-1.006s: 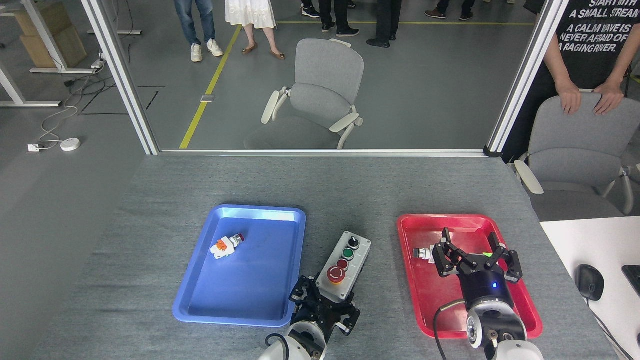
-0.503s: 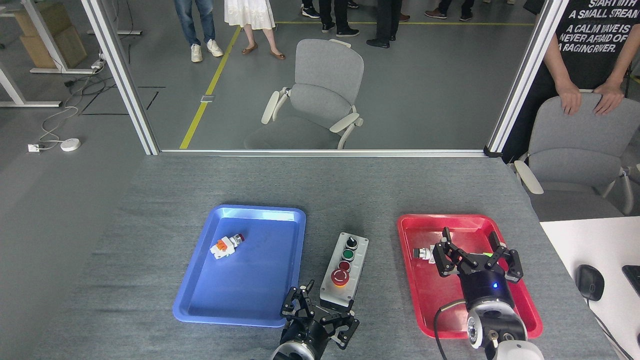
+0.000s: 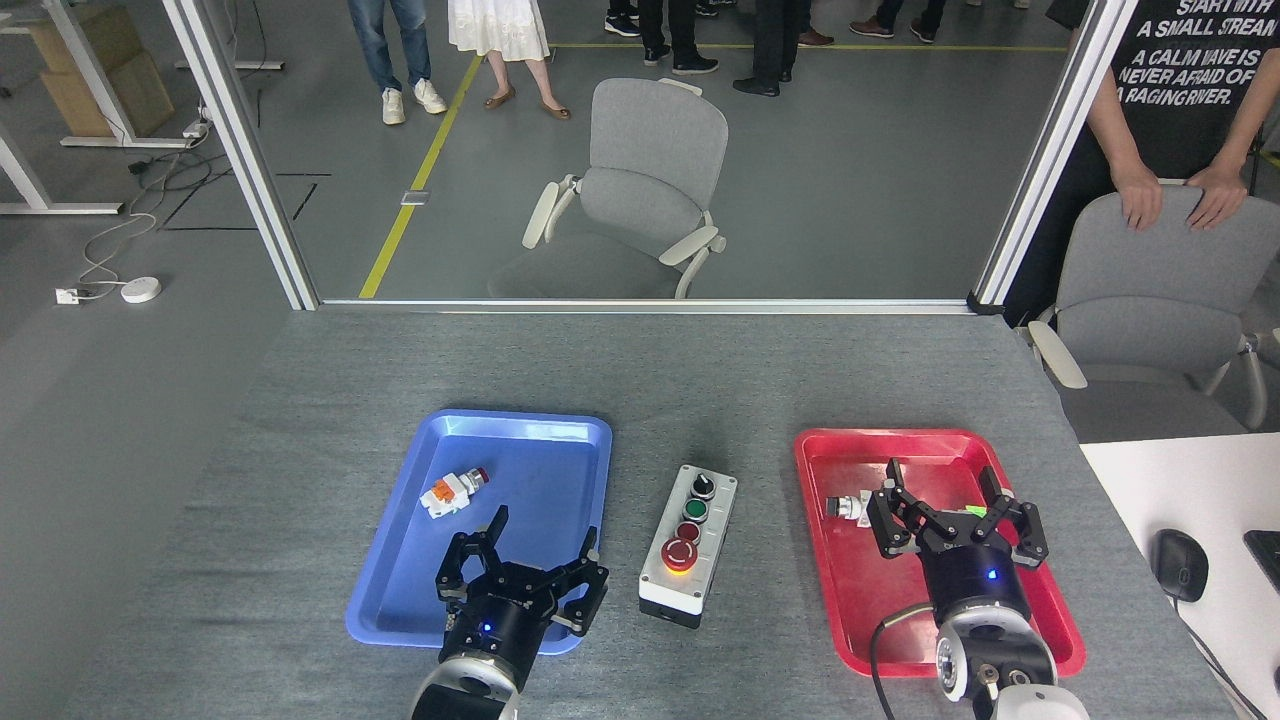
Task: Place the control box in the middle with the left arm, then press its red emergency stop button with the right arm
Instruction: 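Release the control box and withdraw the left gripper to the blue tray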
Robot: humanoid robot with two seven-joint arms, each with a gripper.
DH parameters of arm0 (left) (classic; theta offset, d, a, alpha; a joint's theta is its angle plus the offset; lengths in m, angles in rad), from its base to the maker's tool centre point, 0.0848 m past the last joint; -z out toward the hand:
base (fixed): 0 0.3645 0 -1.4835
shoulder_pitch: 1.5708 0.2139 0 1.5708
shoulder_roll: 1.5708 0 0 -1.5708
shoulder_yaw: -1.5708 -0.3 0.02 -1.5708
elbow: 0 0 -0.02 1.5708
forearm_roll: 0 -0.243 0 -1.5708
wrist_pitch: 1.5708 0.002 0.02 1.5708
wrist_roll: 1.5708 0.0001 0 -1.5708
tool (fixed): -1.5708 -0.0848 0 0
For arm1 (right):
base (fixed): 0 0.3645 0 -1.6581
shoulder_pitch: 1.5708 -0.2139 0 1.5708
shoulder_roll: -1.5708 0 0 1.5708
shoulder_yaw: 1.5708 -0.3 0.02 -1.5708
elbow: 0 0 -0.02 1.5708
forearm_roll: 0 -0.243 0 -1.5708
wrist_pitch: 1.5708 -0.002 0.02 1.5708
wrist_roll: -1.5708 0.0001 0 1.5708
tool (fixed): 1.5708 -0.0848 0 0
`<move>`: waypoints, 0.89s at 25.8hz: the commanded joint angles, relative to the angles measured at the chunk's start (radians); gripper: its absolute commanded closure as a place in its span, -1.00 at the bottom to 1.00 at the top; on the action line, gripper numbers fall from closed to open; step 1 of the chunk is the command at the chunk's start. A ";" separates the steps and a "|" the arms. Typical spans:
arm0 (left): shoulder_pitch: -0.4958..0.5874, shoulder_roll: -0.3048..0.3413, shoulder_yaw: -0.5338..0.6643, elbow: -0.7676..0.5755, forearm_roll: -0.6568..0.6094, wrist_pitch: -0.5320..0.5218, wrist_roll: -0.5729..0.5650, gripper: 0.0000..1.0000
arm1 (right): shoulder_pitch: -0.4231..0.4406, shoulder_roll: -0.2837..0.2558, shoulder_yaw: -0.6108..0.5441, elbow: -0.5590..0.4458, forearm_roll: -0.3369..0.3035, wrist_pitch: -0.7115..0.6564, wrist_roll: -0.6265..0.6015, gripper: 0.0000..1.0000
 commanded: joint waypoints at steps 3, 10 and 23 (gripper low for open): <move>0.009 -0.005 0.177 -0.030 0.001 -0.047 0.011 -0.97 | 0.000 0.007 0.007 0.002 0.002 0.000 0.000 -0.88; 0.010 -0.005 0.254 -0.044 0.001 -0.066 0.019 -0.97 | 0.025 0.010 0.022 -0.018 0.009 -0.039 0.000 -0.69; 0.013 -0.005 0.285 -0.049 0.002 -0.067 0.040 -0.97 | 0.034 0.053 0.059 -0.020 0.077 -0.247 0.002 1.00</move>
